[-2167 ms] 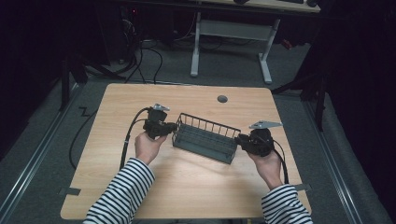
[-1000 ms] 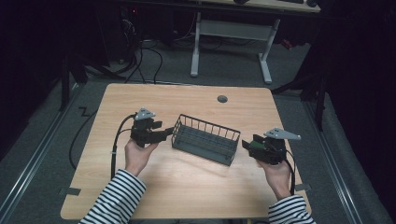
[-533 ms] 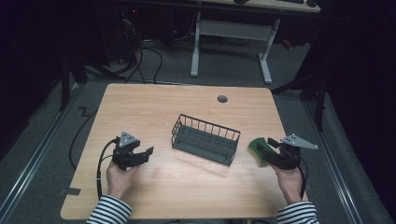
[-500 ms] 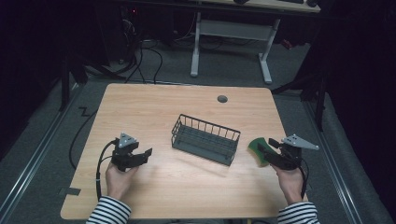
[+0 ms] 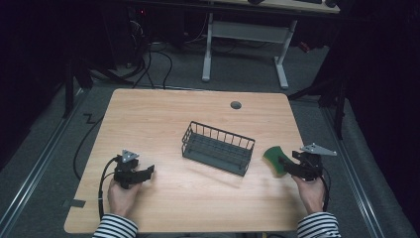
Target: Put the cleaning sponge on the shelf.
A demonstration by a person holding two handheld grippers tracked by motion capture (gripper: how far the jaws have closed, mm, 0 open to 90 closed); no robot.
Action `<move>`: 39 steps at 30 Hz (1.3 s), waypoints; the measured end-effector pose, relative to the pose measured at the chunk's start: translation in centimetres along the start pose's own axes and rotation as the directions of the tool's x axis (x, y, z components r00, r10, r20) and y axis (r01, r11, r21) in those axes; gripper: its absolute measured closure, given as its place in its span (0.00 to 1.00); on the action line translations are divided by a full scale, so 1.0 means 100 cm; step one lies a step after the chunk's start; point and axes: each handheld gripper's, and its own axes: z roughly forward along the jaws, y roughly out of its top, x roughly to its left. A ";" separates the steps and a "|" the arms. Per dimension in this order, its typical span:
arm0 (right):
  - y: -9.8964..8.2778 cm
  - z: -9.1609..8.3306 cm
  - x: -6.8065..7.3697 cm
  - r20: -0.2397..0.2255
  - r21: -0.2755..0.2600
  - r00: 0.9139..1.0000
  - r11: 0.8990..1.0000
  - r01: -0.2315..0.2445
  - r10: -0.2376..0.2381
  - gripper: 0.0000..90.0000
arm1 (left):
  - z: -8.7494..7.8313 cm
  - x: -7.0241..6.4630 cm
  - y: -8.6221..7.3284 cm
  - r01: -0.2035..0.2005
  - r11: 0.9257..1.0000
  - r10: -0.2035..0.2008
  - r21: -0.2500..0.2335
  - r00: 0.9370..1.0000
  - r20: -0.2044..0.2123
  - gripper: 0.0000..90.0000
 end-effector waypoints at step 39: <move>0.022 0.067 -0.004 -0.023 0.335 0.991 0.932 0.135 -0.135 0.28 | -0.001 -0.007 -0.006 -0.017 1.000 0.016 -0.017 1.000 -0.022 0.29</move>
